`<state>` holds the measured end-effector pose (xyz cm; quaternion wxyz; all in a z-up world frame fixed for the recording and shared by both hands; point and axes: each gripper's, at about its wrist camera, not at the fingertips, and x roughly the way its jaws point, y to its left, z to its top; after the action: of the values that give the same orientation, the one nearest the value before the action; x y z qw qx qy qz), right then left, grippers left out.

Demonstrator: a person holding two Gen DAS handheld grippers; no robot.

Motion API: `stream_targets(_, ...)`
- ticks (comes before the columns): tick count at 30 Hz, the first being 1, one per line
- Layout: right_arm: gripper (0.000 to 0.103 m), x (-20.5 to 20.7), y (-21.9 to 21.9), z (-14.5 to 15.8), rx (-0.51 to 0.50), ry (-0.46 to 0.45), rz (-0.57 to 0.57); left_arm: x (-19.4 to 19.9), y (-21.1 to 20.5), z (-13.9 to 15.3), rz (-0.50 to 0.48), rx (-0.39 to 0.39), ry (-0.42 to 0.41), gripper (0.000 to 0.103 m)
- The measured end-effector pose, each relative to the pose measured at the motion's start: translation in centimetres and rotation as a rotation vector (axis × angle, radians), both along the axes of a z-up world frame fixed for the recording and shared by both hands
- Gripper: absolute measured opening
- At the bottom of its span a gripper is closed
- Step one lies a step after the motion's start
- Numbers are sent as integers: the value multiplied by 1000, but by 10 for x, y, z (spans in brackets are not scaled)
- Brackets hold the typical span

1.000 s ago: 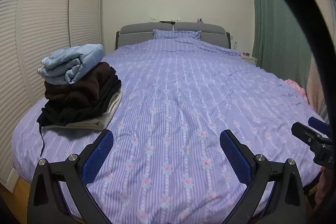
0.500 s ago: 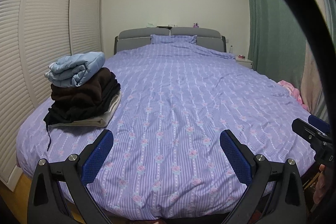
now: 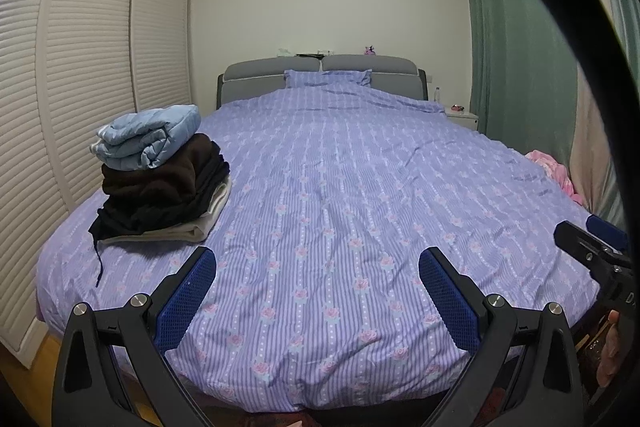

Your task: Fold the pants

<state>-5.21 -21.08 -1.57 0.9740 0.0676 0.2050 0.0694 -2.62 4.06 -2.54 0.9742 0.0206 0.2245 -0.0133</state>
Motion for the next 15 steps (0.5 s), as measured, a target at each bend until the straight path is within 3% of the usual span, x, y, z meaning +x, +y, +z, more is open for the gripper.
stream_targets(15,99,-11,4,5,-15,-10,3,-12,5,1,39,14,-3,103)
